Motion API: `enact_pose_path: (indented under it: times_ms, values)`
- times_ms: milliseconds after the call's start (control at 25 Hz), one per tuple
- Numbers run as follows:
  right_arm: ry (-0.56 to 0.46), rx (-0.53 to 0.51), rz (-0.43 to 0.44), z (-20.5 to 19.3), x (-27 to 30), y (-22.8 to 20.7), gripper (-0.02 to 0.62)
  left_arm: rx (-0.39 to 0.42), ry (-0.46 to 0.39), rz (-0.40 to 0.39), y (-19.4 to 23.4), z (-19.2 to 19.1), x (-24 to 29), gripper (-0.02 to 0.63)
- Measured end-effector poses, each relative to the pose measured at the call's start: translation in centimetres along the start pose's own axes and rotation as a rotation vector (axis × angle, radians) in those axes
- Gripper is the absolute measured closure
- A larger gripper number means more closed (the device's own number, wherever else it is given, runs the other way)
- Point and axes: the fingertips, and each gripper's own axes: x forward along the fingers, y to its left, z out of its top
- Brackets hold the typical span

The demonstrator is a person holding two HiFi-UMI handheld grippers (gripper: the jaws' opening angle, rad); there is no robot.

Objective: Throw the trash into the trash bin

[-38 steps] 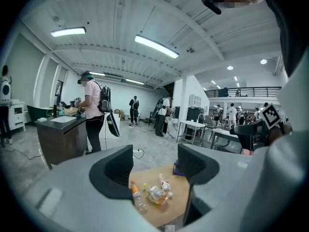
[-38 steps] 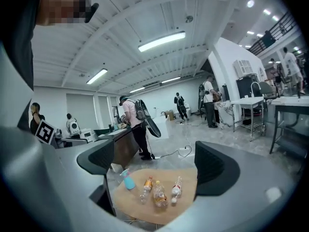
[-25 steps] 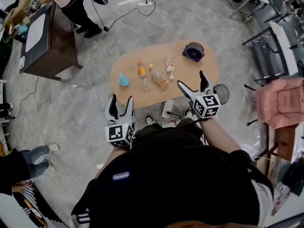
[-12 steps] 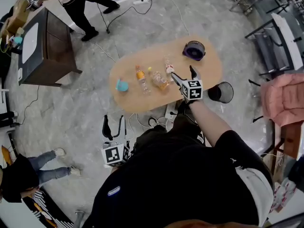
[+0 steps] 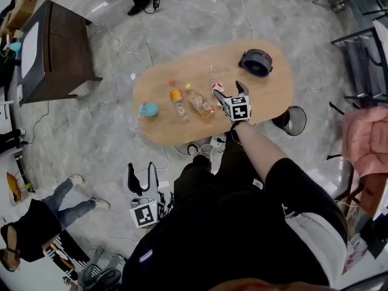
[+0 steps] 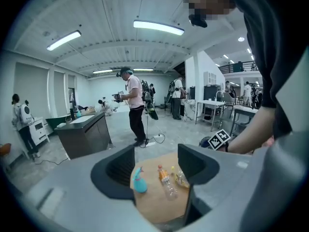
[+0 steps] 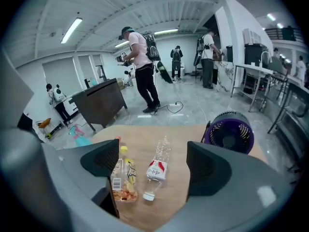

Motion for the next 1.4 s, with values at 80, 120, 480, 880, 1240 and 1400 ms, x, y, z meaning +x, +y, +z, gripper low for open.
enact_pose_path:
  times_ms: [80,120,480,880,1240,1400]
  values:
    - [0.049,0.016,0.023,-1.1,2.3,-0.8,0.130,0.001,0.040,-0.002,-0.9,-0.7,0.7,0.327]
    - [0.074,0.024,0.032,-1.8,3.4,-1.1,0.130,0.002,0.062,0.001,-1.1,-1.1,0.9,0.326]
    - [0.279,0.039,0.051,-7.7,10.8,-2.2,0.158,0.048,0.154,0.051,-0.6,-2.9,1.9,0.328]
    - [0.516,-0.021,0.012,-13.0,14.1,-2.5,0.211,0.026,0.234,0.085,0.9,-5.5,2.3,0.327]
    - [0.403,-0.037,0.048,-10.0,12.8,-2.0,0.264,0.007,0.225,0.075,2.0,-6.3,2.2,0.328]
    - [0.329,-0.016,0.078,-7.0,8.6,-1.5,0.264,0.018,0.184,0.036,2.5,-5.6,2.3,0.328]
